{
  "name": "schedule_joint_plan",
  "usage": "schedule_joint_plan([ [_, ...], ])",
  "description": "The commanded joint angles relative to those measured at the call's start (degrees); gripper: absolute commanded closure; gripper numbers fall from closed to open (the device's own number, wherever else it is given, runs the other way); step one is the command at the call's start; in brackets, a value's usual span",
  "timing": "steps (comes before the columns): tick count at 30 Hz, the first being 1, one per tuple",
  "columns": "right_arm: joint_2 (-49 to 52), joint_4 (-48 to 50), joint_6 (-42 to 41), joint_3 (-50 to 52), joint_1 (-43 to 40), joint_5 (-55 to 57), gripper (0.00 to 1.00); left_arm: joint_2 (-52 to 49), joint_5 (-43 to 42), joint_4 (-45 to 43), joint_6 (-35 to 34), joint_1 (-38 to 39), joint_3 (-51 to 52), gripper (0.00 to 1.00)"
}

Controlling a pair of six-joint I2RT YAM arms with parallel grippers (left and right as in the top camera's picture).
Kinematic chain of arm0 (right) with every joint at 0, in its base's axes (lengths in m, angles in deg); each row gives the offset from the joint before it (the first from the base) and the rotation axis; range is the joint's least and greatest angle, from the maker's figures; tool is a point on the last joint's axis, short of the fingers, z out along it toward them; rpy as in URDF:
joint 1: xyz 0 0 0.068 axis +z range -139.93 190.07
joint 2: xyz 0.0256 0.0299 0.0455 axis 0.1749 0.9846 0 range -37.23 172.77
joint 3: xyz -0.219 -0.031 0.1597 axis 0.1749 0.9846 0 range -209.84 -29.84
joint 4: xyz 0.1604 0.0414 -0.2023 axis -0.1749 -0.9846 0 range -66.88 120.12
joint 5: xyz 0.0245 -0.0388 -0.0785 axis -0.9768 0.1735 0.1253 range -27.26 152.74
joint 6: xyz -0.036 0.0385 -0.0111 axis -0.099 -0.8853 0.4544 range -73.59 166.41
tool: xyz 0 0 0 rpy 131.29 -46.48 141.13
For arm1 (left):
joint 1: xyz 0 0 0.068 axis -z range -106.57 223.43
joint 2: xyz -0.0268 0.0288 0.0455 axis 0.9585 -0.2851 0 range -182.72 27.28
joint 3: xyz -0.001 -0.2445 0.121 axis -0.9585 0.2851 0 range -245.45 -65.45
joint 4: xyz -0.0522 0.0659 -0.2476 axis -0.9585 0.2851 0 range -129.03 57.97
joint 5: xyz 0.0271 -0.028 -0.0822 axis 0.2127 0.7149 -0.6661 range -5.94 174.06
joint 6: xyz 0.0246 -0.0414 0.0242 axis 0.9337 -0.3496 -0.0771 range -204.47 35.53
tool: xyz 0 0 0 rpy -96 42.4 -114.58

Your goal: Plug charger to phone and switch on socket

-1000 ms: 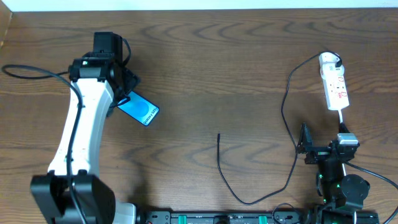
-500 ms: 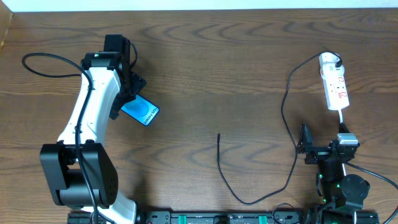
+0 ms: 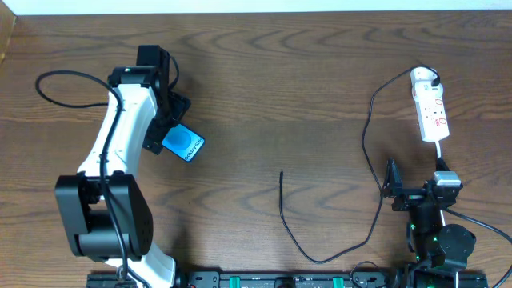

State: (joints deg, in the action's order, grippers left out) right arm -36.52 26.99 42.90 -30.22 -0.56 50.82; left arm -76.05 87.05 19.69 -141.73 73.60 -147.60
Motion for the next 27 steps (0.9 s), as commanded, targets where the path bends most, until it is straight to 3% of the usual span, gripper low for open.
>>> schedule_joint_plan([
  [1, -0.3, -0.3, -0.7, 0.1, 0.3, 0.2, 0.01, -1.1, -0.2, 0.1, 4.4, -0.1, 0.6, 0.02],
  [27, -0.3, -0.3, -0.7, 0.1, 0.3, 0.2, 0.01, -11.4, -0.4, -7.0, 6.6, -0.1, 0.6, 0.02],
])
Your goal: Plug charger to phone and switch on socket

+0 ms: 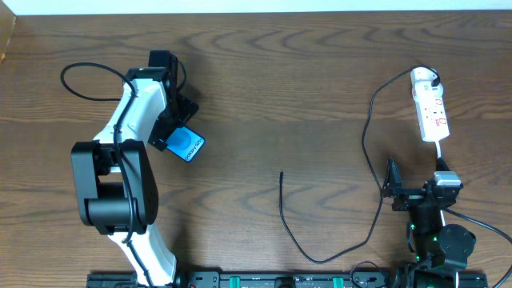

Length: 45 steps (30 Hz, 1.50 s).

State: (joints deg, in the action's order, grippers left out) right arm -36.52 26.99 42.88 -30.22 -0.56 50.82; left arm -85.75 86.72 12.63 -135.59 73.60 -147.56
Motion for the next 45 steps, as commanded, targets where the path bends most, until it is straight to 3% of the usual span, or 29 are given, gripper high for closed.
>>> schedule_joint_plan([
  [1, -0.3, -0.3, -0.7, 0.1, 0.3, 0.2, 0.01, -1.9, -0.1, 0.1, 0.5, -0.1, 0.5, 0.02],
  [8, -0.3, -0.3, -0.7, 0.1, 0.3, 0.2, 0.01, -2.5, -0.1, 0.0, 0.5, -0.1, 0.9, 0.02],
  [13, -0.3, -0.3, -0.7, 0.1, 0.3, 0.2, 0.01, -2.5, -0.1, -0.4, 4.7, -0.1, 0.9, 0.02],
  [45, -0.3, -0.3, -0.7, 0.1, 0.3, 0.2, 0.01, 1.1, -3.9, -0.2, 8.1, -2.1, 0.9, 0.02],
])
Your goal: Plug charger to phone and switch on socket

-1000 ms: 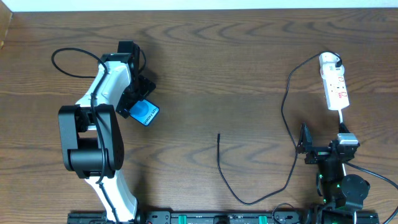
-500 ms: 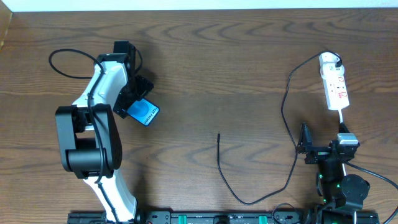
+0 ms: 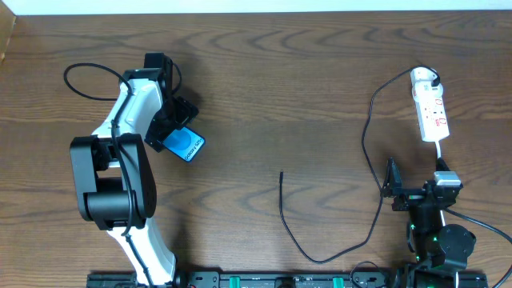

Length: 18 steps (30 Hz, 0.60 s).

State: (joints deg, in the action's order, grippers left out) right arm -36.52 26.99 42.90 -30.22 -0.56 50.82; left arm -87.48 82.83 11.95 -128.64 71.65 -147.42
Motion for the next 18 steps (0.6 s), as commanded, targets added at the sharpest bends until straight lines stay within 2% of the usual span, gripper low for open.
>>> schedule_joint_plan([
  [1, -0.3, -0.3, -0.7, 0.1, 0.3, 0.2, 0.01, 3.6, 0.0, 0.6, 1.2, -0.2, 0.8, 0.02],
  [11, -0.3, -0.3, -0.7, 0.1, 0.3, 0.2, 0.01, 10.4, 0.8, -0.2, 3.4, -0.3, 5.6, 0.02],
  [18, -0.3, -0.3, -0.7, 0.1, 0.3, 0.2, 0.01, 10.8, 0.1, -5.1, 0.3, -0.3, 9.7, 0.02],
])
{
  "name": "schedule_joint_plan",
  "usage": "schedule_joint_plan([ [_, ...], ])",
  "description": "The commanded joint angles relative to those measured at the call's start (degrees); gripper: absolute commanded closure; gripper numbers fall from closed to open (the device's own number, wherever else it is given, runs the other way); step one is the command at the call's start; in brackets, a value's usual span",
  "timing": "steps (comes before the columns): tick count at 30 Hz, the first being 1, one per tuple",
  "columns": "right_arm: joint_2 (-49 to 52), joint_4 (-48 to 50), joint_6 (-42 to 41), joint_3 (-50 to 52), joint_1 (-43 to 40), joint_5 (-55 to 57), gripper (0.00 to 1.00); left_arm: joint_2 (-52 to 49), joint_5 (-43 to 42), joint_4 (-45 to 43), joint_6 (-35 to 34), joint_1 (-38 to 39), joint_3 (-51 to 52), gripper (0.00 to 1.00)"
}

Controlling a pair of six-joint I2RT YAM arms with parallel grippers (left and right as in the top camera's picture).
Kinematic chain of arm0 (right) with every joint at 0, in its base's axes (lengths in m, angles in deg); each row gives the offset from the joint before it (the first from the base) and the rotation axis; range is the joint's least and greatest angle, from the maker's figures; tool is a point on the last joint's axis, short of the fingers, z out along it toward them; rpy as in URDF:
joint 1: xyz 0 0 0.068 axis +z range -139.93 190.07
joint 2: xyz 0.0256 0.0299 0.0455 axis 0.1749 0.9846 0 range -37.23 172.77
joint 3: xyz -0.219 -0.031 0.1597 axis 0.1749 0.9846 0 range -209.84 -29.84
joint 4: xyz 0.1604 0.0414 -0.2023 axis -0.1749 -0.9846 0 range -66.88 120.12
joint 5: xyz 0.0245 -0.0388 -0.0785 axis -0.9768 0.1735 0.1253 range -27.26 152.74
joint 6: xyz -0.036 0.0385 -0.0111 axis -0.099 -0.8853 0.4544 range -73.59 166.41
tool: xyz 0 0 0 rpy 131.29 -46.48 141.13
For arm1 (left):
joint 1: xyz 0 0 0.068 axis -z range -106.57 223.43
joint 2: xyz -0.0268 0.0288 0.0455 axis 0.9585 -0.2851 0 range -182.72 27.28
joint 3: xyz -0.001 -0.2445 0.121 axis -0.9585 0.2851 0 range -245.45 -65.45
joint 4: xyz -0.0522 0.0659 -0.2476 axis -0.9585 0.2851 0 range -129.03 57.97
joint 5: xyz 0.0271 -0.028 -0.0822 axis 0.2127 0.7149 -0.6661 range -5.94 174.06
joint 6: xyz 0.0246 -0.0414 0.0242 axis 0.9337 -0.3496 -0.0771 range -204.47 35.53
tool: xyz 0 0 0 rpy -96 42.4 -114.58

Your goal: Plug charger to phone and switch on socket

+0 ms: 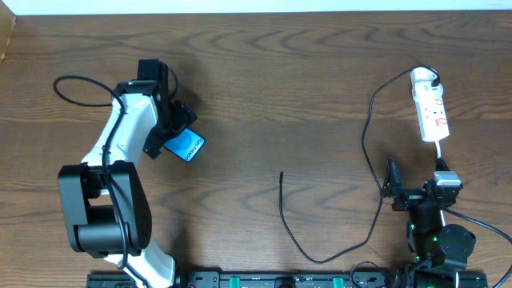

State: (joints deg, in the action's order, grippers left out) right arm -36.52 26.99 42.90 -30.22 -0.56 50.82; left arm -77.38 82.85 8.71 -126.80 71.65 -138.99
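Observation:
A blue phone lies tilted on the table at the left. My left gripper hangs over its upper left edge; the black wrist hides the fingers, so their state does not show. A white power strip lies at the far right. A black charger cable runs from it down into a loop. Its free plug end lies on the table at the centre, far from the phone. My right gripper is parked at the near right beside the cable, its fingers together and holding nothing.
The left arm's own black lead loops over the table to the left of the arm. A black rail runs along the near edge. The table's far edge meets a white wall.
The left arm's lower links have swung toward the near left and the wrist has shifted slightly left. The gripper stays at the phone. Phone, cable and right arm have not moved.
At the oldest moment my left gripper stood over the phone's upper left edge. Later the wrist was slightly further right and the arm more upright. Now it leans back to the left. The phone, cable, power strip and right arm kept their places throughout.

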Motion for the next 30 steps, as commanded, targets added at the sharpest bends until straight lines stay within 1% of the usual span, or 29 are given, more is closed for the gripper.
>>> schedule_joint_plan([
  [1, -0.3, -0.3, -0.7, 0.1, 0.3, 0.2, 0.01, 0.7, 0.1, -2.1, -1.6, -0.3, 1.2, 0.02],
  [5, -0.3, -0.3, -0.7, 0.1, 0.3, 0.2, 0.01, 0.7, 0.1, -3.8, -3.4, -1.2, 1.3, 0.02],
  [10, -0.3, -0.3, -0.7, 0.1, 0.3, 0.2, 0.01, 0.7, 0.1, -5.3, -3.4, -1.8, 1.3, 0.01],
  [30, -0.3, -0.3, -0.7, 0.1, 0.3, 0.2, 0.01, -3.0, 0.3, -6.5, -4.7, -1.7, 1.9, 0.02],
])
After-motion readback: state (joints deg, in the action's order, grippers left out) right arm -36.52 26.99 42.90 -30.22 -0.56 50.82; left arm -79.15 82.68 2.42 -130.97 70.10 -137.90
